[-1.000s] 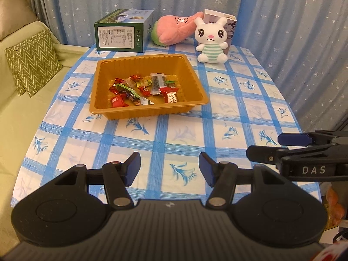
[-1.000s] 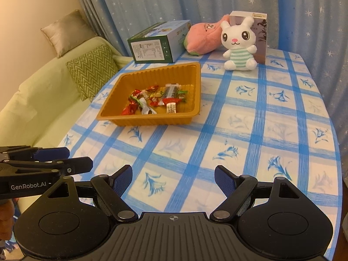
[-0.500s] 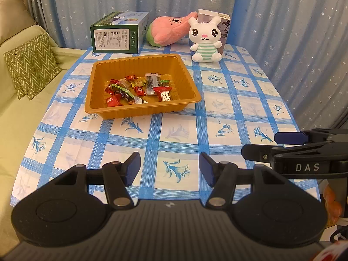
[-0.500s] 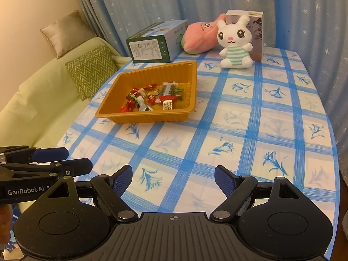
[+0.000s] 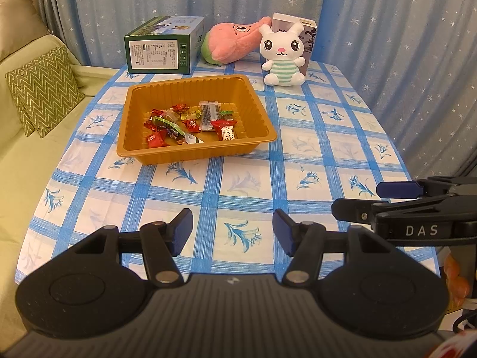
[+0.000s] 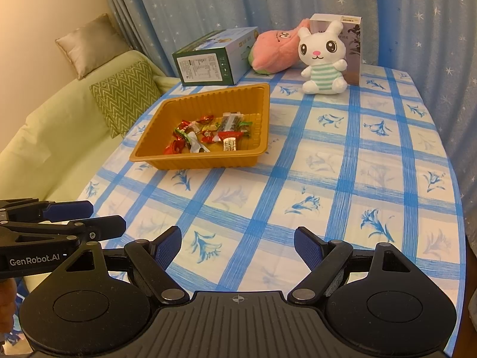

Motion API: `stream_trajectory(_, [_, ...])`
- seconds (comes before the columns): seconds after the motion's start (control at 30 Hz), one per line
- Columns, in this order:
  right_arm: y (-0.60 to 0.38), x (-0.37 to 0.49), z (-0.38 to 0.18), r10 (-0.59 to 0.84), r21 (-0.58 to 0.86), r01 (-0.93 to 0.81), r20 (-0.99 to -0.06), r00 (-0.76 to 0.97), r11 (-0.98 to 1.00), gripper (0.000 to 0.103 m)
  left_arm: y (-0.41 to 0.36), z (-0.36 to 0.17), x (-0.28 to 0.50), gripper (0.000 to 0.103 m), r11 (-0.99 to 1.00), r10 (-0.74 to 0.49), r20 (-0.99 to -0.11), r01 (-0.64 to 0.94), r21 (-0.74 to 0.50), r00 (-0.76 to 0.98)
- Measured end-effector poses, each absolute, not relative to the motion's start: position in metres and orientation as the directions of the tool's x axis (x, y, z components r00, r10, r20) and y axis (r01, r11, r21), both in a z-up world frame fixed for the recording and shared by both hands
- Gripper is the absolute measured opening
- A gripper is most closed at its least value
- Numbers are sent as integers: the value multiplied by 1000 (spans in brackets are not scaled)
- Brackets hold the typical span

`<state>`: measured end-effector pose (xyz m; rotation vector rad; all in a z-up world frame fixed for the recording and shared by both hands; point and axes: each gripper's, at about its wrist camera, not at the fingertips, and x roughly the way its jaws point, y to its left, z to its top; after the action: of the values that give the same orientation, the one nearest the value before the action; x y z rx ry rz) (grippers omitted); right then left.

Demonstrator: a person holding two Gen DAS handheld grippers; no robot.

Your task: Organize snacks

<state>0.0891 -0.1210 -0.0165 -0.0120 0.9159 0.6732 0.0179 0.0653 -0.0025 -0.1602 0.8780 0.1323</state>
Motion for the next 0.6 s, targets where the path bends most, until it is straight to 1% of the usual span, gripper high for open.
stream_trajectory(0.6, [-118, 91, -18, 531, 265, -544, -737, 417, 796, 82, 69, -3, 21, 57, 980, 50, -775, -181, -85, 630])
